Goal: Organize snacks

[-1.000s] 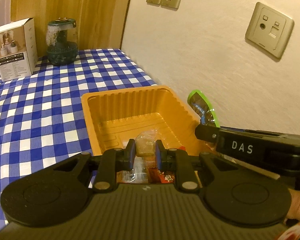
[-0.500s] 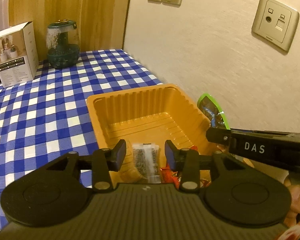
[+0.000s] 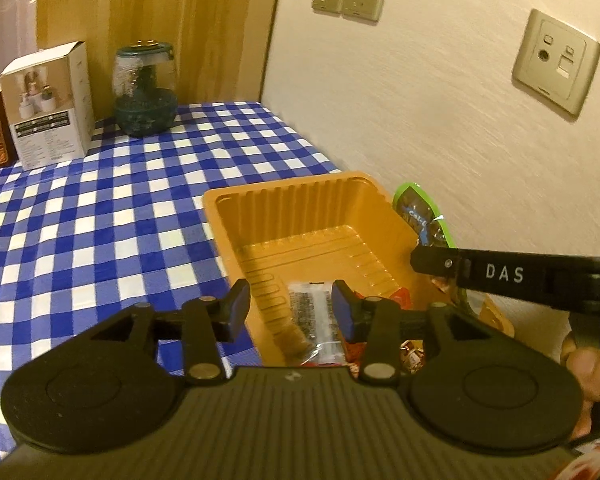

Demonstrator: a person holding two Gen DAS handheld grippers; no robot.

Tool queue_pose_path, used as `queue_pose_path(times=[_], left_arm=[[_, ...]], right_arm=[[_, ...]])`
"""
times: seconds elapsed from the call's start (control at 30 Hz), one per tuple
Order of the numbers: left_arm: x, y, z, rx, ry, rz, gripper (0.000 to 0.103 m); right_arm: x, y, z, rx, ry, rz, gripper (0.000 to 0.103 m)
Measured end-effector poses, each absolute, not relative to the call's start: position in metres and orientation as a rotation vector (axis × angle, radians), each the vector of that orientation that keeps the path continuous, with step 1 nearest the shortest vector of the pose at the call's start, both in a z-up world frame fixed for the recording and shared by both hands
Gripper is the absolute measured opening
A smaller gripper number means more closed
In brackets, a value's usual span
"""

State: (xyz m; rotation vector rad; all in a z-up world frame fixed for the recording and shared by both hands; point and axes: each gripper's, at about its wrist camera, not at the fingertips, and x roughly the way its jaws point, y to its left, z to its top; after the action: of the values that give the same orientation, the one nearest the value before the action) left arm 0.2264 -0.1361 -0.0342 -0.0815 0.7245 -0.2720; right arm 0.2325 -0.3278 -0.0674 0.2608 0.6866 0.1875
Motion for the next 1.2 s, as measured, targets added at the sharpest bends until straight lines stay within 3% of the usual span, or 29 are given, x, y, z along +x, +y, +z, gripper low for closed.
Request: queue_pose_path(times=[0.13,0.17,0.2,0.23,0.73,1.07,1.2], left_arm=[[0.223,-0.128,-0.034,-0.083,0.724,-0.257,0.044],[0.222,-0.126,-0.034,-0.083,0.726,-0.254,0.044],[0.221,-0.124,-0.034,-0.083,0.727,-0.254,0.046],[0.219,-0.122,-0.035,-0.081,0.724,-0.255,0.049],[0.191,-0.115,-0.025,-0.086,0.727,-0.245,0.092],[0.167,-0.107,-0.003,-0.078,0.72,-0.21,0.103],[0.152,-0.099,0.008,-0.091,0.7,-0.202,0.103]], right_arm=[[0.24,-0.329,-0.073,0.331,0.7,0.242,0.032],[0.239,-0.33,-0.074,0.35,0.689,0.243,0.039],[0.238,-0.331,-0.074,0.363,0.674,0.23,0.063],[0.235,-0.333,-0.074,0.374,0.658,0.211,0.076],[0.203,-0.346,-0.07,0.386,0.687,0.149,0.076],[0.174,-0.338,-0.049,0.343,0.694,0.155,0.076],[0.156,-0.329,-0.039,0.315,0.686,0.152,0.088]])
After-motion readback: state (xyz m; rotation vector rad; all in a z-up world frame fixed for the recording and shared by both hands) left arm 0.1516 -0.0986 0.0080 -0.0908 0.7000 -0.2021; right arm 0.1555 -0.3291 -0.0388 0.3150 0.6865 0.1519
